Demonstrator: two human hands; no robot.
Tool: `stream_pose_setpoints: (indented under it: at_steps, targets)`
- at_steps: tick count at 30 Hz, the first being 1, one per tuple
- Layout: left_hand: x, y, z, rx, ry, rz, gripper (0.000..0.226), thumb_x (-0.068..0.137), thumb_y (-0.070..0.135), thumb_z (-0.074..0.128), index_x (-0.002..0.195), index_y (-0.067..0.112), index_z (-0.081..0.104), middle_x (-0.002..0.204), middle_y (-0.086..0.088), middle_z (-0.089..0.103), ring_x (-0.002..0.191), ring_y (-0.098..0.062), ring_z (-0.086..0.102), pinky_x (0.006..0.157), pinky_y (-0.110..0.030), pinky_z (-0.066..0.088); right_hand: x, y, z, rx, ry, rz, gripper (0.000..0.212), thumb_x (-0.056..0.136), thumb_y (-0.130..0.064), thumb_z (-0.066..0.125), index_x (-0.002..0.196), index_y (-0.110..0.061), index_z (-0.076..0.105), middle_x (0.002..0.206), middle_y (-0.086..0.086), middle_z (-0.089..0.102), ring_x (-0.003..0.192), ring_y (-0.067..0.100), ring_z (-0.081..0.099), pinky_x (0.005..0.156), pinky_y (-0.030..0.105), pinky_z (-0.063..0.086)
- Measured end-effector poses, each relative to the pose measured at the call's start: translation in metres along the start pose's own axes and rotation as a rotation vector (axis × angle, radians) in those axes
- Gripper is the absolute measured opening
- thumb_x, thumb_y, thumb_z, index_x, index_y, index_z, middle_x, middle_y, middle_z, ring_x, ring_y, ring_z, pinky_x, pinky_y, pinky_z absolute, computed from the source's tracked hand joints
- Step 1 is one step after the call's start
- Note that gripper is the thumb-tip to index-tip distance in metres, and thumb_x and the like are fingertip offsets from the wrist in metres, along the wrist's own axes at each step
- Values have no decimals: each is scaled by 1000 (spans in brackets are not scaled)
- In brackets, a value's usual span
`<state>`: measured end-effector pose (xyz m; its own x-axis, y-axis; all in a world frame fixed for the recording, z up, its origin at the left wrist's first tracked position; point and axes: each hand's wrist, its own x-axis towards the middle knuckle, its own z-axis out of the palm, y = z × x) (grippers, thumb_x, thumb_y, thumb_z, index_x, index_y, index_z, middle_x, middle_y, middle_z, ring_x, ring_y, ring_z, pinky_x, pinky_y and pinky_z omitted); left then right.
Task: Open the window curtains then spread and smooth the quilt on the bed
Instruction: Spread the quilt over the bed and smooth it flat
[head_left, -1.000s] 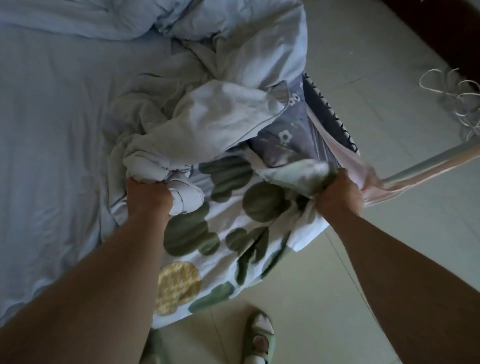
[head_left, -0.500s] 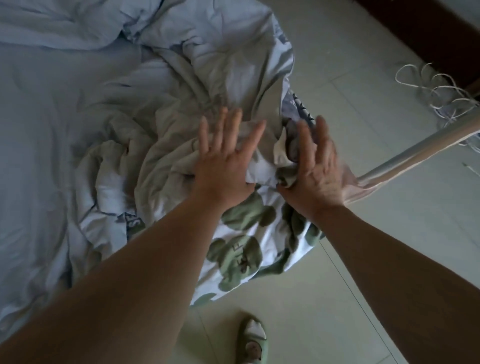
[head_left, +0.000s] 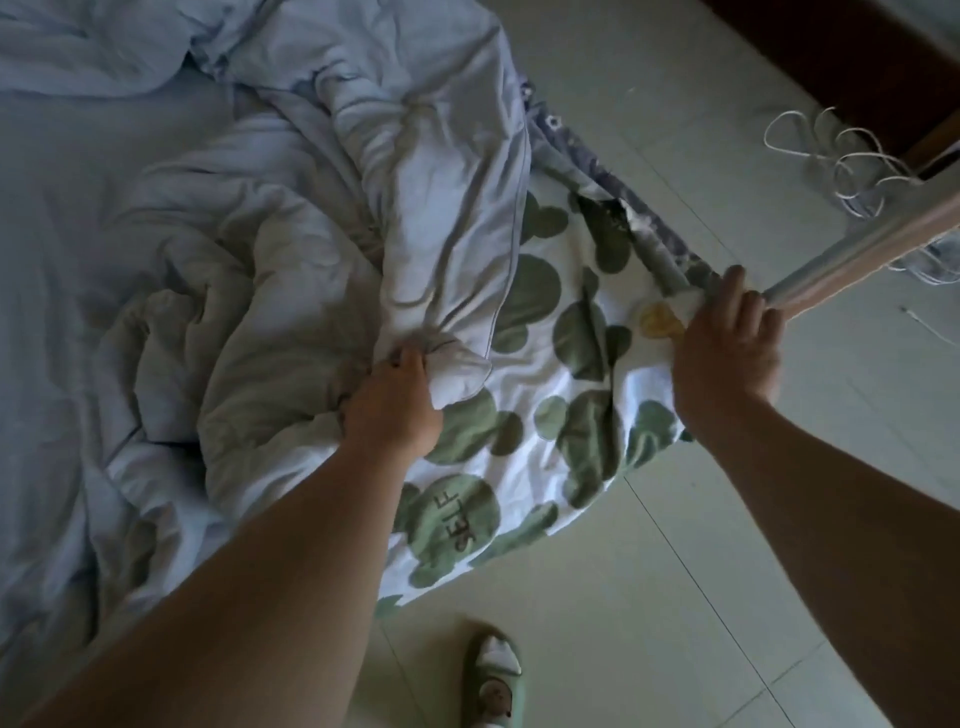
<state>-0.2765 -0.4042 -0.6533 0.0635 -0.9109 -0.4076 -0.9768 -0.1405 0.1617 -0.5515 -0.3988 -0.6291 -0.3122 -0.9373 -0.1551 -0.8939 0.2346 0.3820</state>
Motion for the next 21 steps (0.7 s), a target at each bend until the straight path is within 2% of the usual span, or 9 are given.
stream_pose_setpoints:
  at_steps: [4,5,7,9,11,13,16,19,21]
  targets:
    - [-8,16,2,-175,85,76,58,87,29,60,137,12,35,129,-14,54,115,-37,54,89,-44,45,-19,-42,-7,354,192,-347,66,79,-12,47,142,1,33,147,25,31,128,41,38,109,53,33]
    - [-6,20,-2,-270,115,41,55,88,29,60,135,11,38,127,-16,56,114,-38,55,88,-42,44,-24,-58,-8,482,95,-378,60,80,-14,49,138,-3,38,141,22,38,122,38,43,105,50,38]
    - [-3,32,-17,-472,115,-115,48,88,33,60,128,9,46,118,-16,61,104,-36,62,83,-38,50,-35,-91,-15,918,-361,-253,47,86,-37,51,126,-14,47,123,16,56,107,32,56,92,42,45]
    - [-1,44,-32,-861,4,-317,47,83,42,62,118,11,58,97,-10,66,86,-29,67,78,-38,57,-44,-117,-30,1405,-800,-77,53,74,-60,53,108,-19,54,104,14,66,91,29,64,85,40,49]
    - [-3,51,-48,-1382,-273,-470,49,77,50,64,106,10,67,84,-10,68,79,-24,67,85,-40,55,-44,-127,-38,1783,-986,47,44,87,-49,49,111,-15,61,110,14,68,101,28,65,94,43,50]
    - [-7,53,-55,-1626,-338,-467,45,79,51,62,90,8,70,86,-12,72,78,-21,67,86,-35,53,-38,-127,-43,1955,-996,141,36,95,-29,48,120,-7,61,116,15,67,108,29,63,97,45,50]
    - [-3,47,-55,-1281,-124,-195,60,82,59,50,110,9,67,113,-12,68,105,-24,63,102,-39,43,-27,-124,-48,1697,-752,144,32,92,-24,55,113,-1,62,112,17,68,98,30,66,85,39,54]
    - [-6,22,-54,-814,182,41,35,100,28,40,96,2,63,105,-20,65,102,-32,59,83,-30,39,-3,-105,-51,1245,-442,189,33,94,-24,47,113,-1,61,118,18,63,107,35,59,87,38,49]
    - [-9,-7,-51,-592,282,23,21,96,17,46,101,3,60,109,-19,63,105,-34,56,82,-30,36,16,-77,-49,1060,-260,308,38,95,-24,40,120,-1,57,124,19,59,115,36,54,91,40,45]
